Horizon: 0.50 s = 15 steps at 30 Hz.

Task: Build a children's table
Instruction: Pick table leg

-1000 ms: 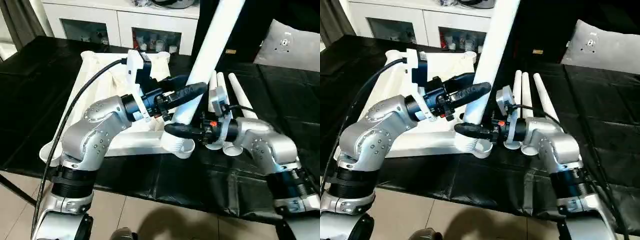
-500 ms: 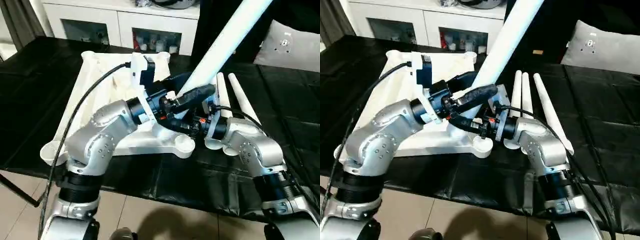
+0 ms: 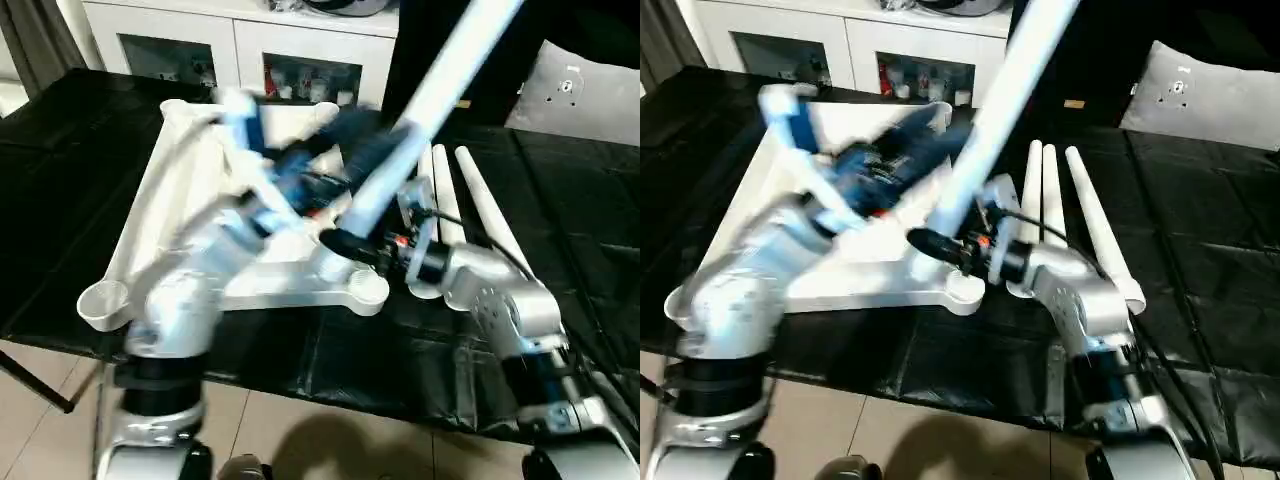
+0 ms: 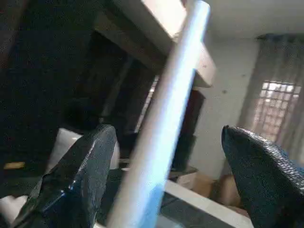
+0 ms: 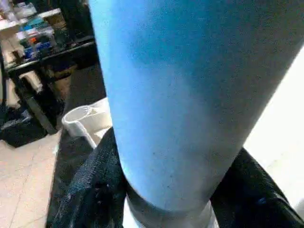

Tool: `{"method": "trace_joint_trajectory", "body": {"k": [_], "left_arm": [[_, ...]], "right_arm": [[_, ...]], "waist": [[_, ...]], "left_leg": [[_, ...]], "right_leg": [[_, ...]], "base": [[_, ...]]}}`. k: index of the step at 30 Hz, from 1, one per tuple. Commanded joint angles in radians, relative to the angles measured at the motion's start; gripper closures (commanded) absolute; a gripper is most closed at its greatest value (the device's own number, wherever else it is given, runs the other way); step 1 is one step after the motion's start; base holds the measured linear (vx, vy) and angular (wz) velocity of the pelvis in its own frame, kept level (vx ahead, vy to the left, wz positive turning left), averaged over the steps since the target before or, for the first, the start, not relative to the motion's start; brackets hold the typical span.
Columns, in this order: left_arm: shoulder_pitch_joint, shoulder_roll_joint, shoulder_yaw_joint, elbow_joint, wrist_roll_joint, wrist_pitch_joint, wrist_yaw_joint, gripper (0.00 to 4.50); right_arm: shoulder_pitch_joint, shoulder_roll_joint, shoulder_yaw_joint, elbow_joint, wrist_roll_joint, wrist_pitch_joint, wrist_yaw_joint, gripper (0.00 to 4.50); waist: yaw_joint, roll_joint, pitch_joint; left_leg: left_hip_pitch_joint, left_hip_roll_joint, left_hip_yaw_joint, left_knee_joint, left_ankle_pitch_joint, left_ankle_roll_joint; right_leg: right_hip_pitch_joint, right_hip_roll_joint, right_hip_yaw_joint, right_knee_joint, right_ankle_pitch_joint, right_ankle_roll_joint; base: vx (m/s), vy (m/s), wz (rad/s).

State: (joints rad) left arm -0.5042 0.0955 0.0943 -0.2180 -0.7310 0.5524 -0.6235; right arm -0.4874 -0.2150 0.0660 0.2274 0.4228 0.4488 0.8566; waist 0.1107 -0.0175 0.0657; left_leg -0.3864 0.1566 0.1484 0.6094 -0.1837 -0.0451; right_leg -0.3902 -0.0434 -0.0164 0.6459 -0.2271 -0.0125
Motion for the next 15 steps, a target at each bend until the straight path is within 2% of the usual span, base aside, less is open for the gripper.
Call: {"method": "trace_joint_trajectory", "body": {"k": [1, 4, 5, 9, 10, 12, 14, 15], "left_arm": [[0.031, 0.03, 0.02, -0.039, 0.011, 0.008, 0.018, 0.55], [0.065, 0.065, 0.028, -0.061, 0.027, 0.012, 0.029, 0.55], [0.081, 0.078, 0.032, -0.072, 0.033, 0.014, 0.034, 0.55], [0.148, 0.117, 0.02, -0.111, 0.112, -0.004, 0.075, 0.55], [0.169, 0.118, 0.006, -0.119, 0.151, -0.025, 0.092, 0.55], [0.179, 0.113, 0.0, -0.119, 0.169, -0.035, 0.11, 0.55], [0.192, 0.106, -0.008, -0.117, 0.195, -0.052, 0.136, 0.55], [0.21, 0.104, -0.022, -0.101, 0.251, -0.086, 0.182, 0.55]], "right_arm": [[0.009, 0.016, -0.059, -0.056, 0.009, -0.031, -0.071, 2.61], [0.019, 0.029, -0.079, -0.066, -0.01, -0.033, -0.148, 2.61], [0.026, 0.034, -0.083, -0.072, -0.021, -0.04, -0.174, 2.61], [0.067, 0.072, -0.095, -0.141, -0.054, -0.05, -0.284, 2.61], [0.084, 0.079, -0.086, -0.172, -0.075, -0.059, -0.309, 2.61], [0.096, 0.079, -0.074, -0.188, -0.092, -0.063, -0.317, 2.61], [0.11, 0.087, -0.067, -0.207, -0.109, -0.074, -0.338, 2.61], [0.123, 0.107, -0.075, -0.23, -0.107, -0.072, -0.378, 2.61]], "waist": [[-0.002, 0.008, -0.074], [-0.007, 0.01, -0.073], [-0.007, 0.02, -0.072], [-0.012, 0.02, -0.068], [-0.014, 0.02, -0.068], [-0.016, 0.022, -0.069], [-0.018, 0.021, -0.066], [-0.021, 0.015, -0.063]], "left_leg": [[0.017, 0.059, -0.01, -0.064, -0.078, 0.021], [0.02, 0.06, -0.011, -0.069, -0.102, 0.0], [0.019, 0.058, -0.012, -0.069, -0.11, -0.006], [0.021, 0.06, -0.013, -0.077, -0.156, -0.032], [0.022, 0.061, -0.013, -0.078, -0.168, -0.035], [0.021, 0.059, -0.014, -0.078, -0.179, -0.043], [0.021, 0.06, -0.015, -0.081, -0.2, -0.049], [0.019, 0.06, -0.015, -0.083, -0.213, -0.048]], "right_leg": [[0.053, -0.084, 0.037, -0.07, 0.018, -0.215], [0.051, -0.081, 0.036, -0.071, 0.007, -0.208], [0.05, -0.08, 0.036, -0.071, -0.002, -0.208], [0.047, -0.078, 0.039, -0.079, -0.047, -0.184], [0.046, -0.079, 0.039, -0.08, -0.057, -0.175], [0.047, -0.078, 0.039, -0.079, -0.068, -0.168], [0.044, -0.078, 0.04, -0.084, -0.092, -0.162], [0.043, -0.078, 0.042, -0.089, -0.112, -0.15]], "base": [[0.0, 0.0, 0.0], [0.0, 0.0, 0.0], [0.0, 0.0, 0.0], [0.0, 0.0, 0.0], [0.0, 0.0, 0.0], [0.0, 0.0, 0.0], [0.0, 0.0, 0.0], [0.0, 0.0, 0.0]]}}
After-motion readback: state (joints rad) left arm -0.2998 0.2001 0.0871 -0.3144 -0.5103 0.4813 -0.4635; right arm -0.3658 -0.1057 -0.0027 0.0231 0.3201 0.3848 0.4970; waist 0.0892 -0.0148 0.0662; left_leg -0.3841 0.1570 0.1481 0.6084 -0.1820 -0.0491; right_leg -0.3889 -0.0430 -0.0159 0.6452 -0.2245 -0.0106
